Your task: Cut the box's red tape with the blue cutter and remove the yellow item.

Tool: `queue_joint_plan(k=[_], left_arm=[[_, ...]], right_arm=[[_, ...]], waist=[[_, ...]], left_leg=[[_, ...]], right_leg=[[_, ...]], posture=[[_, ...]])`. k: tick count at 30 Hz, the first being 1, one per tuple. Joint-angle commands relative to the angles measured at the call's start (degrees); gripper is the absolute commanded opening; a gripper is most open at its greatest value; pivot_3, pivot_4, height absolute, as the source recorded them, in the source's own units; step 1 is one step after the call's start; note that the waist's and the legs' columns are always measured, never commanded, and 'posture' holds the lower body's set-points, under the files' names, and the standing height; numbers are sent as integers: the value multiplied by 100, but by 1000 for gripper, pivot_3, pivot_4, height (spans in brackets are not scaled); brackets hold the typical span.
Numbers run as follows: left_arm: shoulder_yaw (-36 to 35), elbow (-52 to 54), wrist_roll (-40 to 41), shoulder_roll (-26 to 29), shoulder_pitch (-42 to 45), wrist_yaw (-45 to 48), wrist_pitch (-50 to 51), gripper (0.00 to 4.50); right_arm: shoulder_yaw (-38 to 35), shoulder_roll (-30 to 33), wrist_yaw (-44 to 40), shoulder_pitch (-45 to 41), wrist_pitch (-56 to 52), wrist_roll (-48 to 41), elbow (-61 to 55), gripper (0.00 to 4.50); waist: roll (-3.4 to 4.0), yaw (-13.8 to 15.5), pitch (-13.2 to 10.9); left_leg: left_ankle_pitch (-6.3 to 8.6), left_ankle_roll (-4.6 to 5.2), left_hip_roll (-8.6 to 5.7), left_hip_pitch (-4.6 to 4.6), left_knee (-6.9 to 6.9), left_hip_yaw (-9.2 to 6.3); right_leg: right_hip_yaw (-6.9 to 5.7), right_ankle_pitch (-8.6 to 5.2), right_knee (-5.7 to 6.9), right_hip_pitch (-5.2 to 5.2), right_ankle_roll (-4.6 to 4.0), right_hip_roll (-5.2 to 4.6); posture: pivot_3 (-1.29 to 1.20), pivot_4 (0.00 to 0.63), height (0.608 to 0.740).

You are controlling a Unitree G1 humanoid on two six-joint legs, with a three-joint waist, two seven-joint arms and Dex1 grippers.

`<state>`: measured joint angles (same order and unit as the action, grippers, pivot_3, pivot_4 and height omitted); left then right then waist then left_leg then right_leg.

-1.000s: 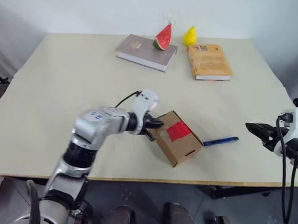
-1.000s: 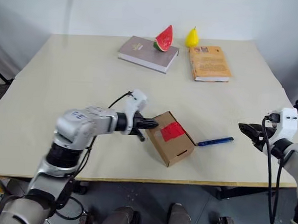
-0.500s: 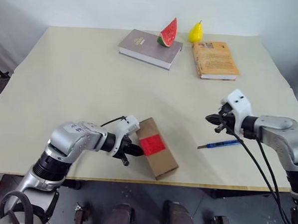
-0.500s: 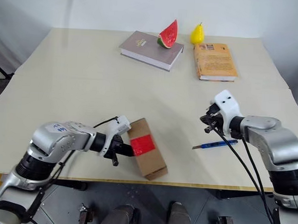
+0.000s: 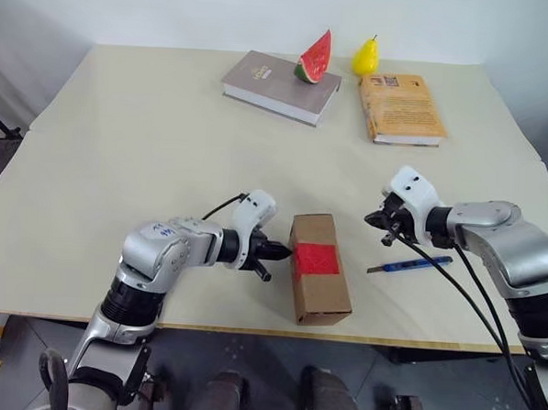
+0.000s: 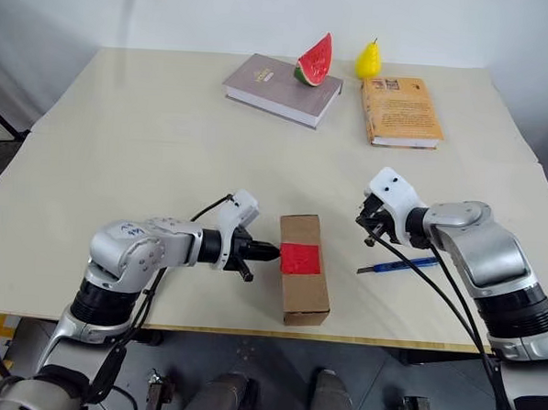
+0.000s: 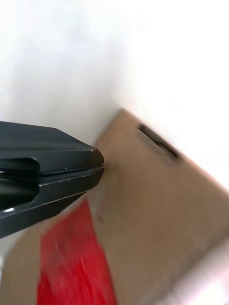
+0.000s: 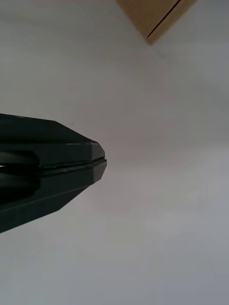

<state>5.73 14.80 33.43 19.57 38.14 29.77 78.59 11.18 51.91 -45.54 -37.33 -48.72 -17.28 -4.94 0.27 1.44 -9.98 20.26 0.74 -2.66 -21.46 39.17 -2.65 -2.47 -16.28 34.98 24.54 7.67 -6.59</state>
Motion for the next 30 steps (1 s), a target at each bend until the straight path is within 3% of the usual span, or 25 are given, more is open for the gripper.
queue_joint_plan(k=[1,11,18,25,30], left_arm=[[-343,430,528,-86,245,200,316,0],[-29,141,541,-759,678,3,201,0],[278,-356,150,-1081,693,-296,-342,0],[123,-433,-251,-329,300,-444,-570,0],[487,-388,-361,-12,105,-253,-737,0]], right_arm=[[-692,391,-7,-100,-274,-61,-481,17],[-1245,945,-283,6,-1234,-596,-1628,17],[-990,1153,-200,259,-1528,-516,-1729,17],[-959,1391,-136,1070,-1355,-270,-1603,17],[-1088,1663,-333,1333,-1543,-450,-1837,17]], waist=[[0,10,-1],[-1,2,-2],[-2,7,-2],[-1,-11,-2],[-2,9,-2]], left_leg=[[0,0,-1,-4,0,-2],[0,0,1,-1,3,1],[0,0,0,0,4,3],[0,0,1,4,3,14],[-1,0,-1,5,6,12]], right_leg=[[-1,0,0,3,0,-2],[-2,1,3,-1,2,1],[-1,1,6,0,2,1],[7,1,13,4,2,2],[9,1,12,2,2,1]], posture=[[0,150,740],[0,150,740],[0,150,740],[0,150,740],[0,150,740]])
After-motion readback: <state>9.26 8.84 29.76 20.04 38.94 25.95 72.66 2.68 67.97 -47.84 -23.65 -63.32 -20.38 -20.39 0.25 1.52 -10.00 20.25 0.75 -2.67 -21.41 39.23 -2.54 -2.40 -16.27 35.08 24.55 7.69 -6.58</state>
